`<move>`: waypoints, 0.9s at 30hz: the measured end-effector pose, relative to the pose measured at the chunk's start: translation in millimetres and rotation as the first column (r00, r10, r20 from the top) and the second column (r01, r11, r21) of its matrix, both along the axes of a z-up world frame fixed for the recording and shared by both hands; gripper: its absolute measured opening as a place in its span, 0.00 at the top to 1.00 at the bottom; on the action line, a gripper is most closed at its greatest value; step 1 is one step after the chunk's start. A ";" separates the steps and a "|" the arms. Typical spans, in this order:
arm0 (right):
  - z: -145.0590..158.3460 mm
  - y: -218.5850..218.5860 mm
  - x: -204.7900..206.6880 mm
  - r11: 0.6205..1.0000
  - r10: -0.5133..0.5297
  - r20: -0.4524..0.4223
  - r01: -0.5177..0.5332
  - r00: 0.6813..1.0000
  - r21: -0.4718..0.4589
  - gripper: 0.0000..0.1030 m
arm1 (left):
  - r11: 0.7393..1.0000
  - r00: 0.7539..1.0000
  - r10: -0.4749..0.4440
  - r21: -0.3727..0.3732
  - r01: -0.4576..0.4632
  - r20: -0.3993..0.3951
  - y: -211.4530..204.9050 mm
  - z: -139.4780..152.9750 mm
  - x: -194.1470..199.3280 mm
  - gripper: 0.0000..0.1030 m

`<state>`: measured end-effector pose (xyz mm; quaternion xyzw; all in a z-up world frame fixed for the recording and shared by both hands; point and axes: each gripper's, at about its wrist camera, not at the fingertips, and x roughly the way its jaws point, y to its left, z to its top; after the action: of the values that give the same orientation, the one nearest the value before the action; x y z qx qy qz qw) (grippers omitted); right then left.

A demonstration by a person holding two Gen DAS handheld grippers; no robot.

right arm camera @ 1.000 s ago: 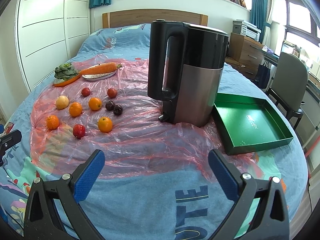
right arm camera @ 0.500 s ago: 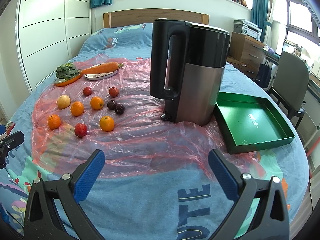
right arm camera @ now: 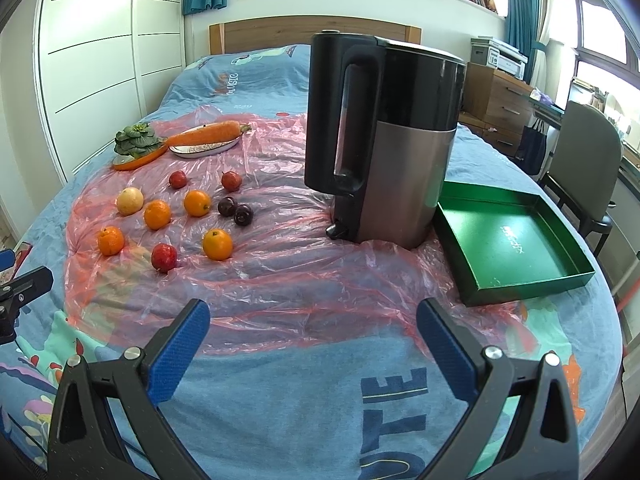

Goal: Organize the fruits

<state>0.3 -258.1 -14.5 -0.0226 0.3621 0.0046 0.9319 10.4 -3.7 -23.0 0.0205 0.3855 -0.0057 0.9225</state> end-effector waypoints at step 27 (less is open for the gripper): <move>-19.3 7.1 15.6 0.997 0.049 -0.039 -0.047 0.998 0.053 0.00 | 0.999 0.996 0.035 -0.023 -0.037 -0.081 10.5 -19.4 17.8 0.01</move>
<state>15.9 -250.9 -33.8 -0.0071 0.3801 0.0369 0.9242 28.2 6.8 -42.4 0.0022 0.4224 0.0053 0.9064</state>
